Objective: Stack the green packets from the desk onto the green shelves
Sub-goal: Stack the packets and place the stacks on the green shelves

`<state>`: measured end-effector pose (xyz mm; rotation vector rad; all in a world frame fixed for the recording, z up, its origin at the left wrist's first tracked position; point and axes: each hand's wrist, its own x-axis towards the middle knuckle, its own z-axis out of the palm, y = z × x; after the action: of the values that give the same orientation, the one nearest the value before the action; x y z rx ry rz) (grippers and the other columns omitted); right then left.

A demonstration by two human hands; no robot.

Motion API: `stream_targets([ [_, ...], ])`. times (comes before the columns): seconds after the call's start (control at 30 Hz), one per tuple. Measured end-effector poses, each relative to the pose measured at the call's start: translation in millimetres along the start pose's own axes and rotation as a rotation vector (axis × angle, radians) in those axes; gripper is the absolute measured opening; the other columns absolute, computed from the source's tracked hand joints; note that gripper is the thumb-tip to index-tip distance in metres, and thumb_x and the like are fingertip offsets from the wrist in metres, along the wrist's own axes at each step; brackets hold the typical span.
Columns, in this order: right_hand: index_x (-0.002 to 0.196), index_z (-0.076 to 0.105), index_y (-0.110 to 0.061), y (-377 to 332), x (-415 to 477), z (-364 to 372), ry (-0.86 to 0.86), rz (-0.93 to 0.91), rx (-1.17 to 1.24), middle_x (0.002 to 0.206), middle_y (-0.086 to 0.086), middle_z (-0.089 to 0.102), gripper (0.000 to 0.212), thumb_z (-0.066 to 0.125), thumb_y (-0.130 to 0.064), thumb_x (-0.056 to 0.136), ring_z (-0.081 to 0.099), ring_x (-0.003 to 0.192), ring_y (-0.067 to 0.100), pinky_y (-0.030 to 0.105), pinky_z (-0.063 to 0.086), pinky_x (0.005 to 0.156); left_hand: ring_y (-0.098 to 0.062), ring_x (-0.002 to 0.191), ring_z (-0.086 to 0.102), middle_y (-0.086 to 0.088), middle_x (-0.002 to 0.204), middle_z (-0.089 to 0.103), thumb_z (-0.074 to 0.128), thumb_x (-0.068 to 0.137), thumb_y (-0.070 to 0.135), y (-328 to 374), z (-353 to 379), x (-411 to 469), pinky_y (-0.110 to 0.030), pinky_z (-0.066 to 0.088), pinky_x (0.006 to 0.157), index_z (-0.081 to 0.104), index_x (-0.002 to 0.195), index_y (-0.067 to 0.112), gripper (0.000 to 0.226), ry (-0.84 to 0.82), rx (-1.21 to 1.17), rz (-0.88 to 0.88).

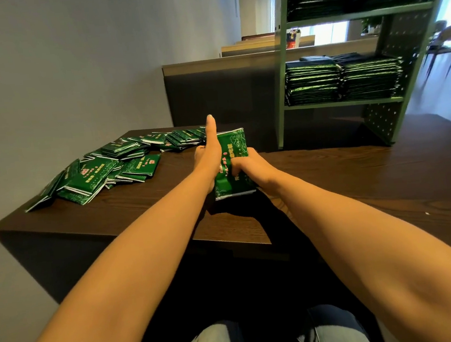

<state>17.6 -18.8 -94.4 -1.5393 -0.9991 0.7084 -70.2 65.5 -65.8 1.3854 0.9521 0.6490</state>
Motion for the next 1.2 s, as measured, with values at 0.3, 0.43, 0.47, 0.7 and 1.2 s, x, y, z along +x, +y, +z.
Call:
stream_targets([
  [0.3,0.082,0.062,-0.008,7.3,65.5,-13.0,0.001,0.216,0.248,0.086,0.017,0.061,0.026,0.061,-0.019,0.059,0.06,0.086,0.035,0.043,0.049,0.082,-0.022,0.102,0.065,-0.006,0.116,0.067,0.061,0.053,0.077,-7.0,1.2,66.0,-0.04,0.051,0.085,0.061,0.123,0.014,0.094,-0.097,0.104,0.073],
  [0.43,0.091,0.063,-0.007,6.8,100.0,-16.8,-0.042,0.301,0.347,0.081,0.013,0.066,0.018,0.047,-0.014,0.087,0.066,0.074,0.026,0.034,0.054,0.071,-0.023,0.083,0.074,-0.011,0.104,0.074,0.069,0.051,0.065,0.1,4.6,101.2,-0.033,0.057,0.066,0.061,0.122,0.008,0.091,-0.092,-0.008,-0.021],
  [0.47,0.091,0.064,-0.007,1.3,104.5,-18.2,-0.042,0.329,0.384,0.08,0.012,0.067,0.023,0.042,-0.013,0.092,0.065,0.071,0.025,0.032,0.054,0.068,-0.023,0.079,0.075,-0.012,0.101,0.075,0.071,0.052,0.062,6.1,3.8,105.7,-0.031,0.057,0.06,0.06,0.122,0.006,0.09,-0.103,-0.034,-0.048],
  [0.7,0.095,0.062,-0.004,-88.1,103.4,-31.8,-0.121,0.446,0.402,0.083,0.014,0.068,0.022,0.044,-0.014,0.088,0.068,0.072,0.026,0.03,0.058,0.063,-0.026,0.081,0.075,-0.013,0.104,0.073,0.069,0.05,0.067,84.4,-9.6,91.9,-0.041,0.061,0.075,0.056,0.128,0.007,0.099,-0.144,0.019,-0.169],
  [1.2,0.112,0.066,-0.007,-292.3,51.6,-131.0,-0.109,0.349,0.328,0.105,0.015,0.073,0.039,0.051,-0.03,0.086,0.069,0.09,0.03,0.041,0.053,0.09,-0.038,0.097,0.071,-0.021,0.105,0.072,0.06,0.049,0.057,293.5,24.4,-3.1,-0.052,0.053,0.095,0.06,0.123,0.005,0.09,-0.249,-0.035,-0.024],
])
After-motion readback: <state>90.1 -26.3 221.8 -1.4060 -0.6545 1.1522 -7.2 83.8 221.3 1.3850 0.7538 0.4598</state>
